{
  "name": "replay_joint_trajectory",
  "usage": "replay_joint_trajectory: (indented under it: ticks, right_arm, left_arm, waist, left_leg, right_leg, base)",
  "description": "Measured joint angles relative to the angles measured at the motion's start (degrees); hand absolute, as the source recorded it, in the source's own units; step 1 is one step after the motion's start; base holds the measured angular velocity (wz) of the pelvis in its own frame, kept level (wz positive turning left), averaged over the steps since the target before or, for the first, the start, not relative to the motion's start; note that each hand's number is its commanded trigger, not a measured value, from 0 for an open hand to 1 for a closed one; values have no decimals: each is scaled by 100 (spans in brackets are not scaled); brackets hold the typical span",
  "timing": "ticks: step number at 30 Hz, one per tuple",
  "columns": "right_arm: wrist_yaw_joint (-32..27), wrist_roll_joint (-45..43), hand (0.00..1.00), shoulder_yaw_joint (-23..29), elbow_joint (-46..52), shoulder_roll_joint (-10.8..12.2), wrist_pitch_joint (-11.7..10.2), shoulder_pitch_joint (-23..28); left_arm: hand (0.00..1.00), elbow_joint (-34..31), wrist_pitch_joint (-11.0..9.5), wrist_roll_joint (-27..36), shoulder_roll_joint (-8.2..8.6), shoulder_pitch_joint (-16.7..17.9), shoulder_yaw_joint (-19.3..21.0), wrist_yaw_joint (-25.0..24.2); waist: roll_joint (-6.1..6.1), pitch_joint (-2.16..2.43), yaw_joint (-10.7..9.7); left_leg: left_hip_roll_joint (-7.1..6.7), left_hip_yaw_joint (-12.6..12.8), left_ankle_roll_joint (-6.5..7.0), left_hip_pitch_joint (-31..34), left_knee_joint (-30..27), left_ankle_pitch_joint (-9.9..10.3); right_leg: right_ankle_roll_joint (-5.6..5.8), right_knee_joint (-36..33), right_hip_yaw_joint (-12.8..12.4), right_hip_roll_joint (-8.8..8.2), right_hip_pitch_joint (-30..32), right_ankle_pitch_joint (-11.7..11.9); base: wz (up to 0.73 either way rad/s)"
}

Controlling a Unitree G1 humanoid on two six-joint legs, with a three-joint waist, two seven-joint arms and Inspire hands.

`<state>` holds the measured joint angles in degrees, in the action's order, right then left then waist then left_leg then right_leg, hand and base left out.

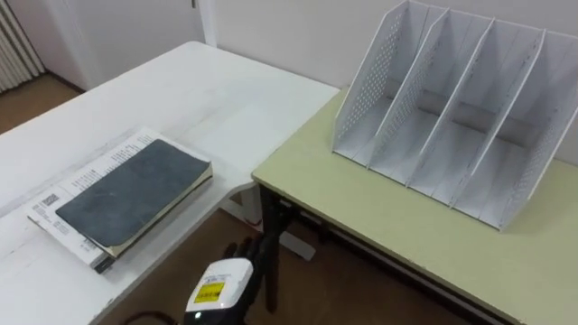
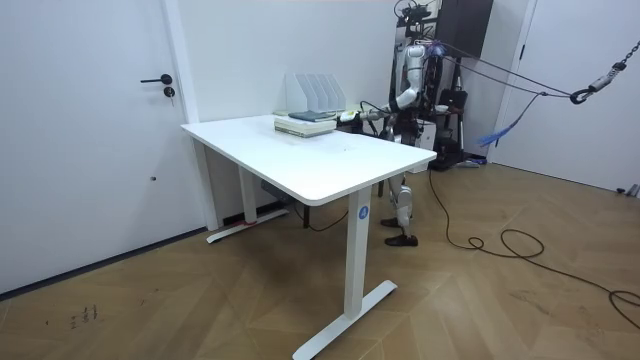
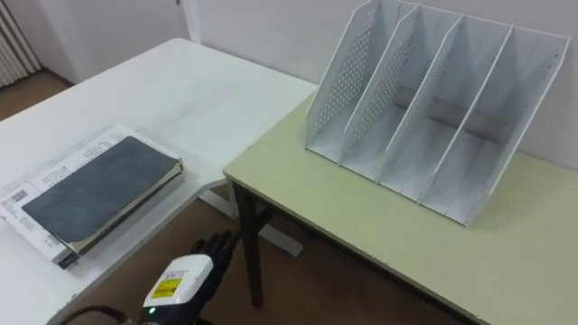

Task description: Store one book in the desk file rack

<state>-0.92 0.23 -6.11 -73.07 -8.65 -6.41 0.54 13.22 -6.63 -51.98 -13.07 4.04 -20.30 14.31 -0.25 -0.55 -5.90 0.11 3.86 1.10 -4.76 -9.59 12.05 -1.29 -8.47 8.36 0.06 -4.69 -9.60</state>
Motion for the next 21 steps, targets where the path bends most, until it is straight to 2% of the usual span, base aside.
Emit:
replay_joint_trajectory:
  ticks: [4, 8, 13, 17, 21]
  right_arm:
    - [37, -25, 0, 8, -29, -8, 2, -6]
    - [34, -32, 0, 9, -24, -23, 4, -6]
    - [36, -48, 0, 20, -32, -51, 4, 3]
    - [22, -54, 0, 64, -54, -53, 4, -2]
    - [-21, -36, 0, 75, -85, -57, 21, 5]
  left_arm:
    - [0, -509, -11, -83, -123, -22, 64, 241]
    - [0, -702, -26, -398, -132, -131, 186, 472]
    - [0, -986, -116, -626, -160, -213, 488, 963]
    - [0, -974, -199, -641, -161, -219, 547, 1323]
    - [0, -974, -243, -776, -168, -213, 606, 1544]
  waist:
    - [19, 12, 4]
    - [74, 46, -8]
    - [120, 53, 3]
    - [146, 1, 29]
    - [161, 5, 85]
  left_leg:
    - [-3, -11, 0, 22, 0, 0]
    - [-9, -93, 0, 26, -6, 0]
    - [-2, -100, 0, -20, -1, 0]
    - [-5, -91, -1, -68, 9, 1]
    - [-10, -89, 0, -5, -9, 1]
  right_leg:
    - [3, 78, -17, 7, -7, 18]
    - [3, 84, 16, 6, -18, 18]
    - [-3, 84, 21, 15, -49, 21]
    - [-5, 79, 28, 13, -84, 23]
    - [-1, 81, -15, 15, 4, 28]
  base:
    - [0]
    - [4]
    - [1]
    - [0]
    - [0]
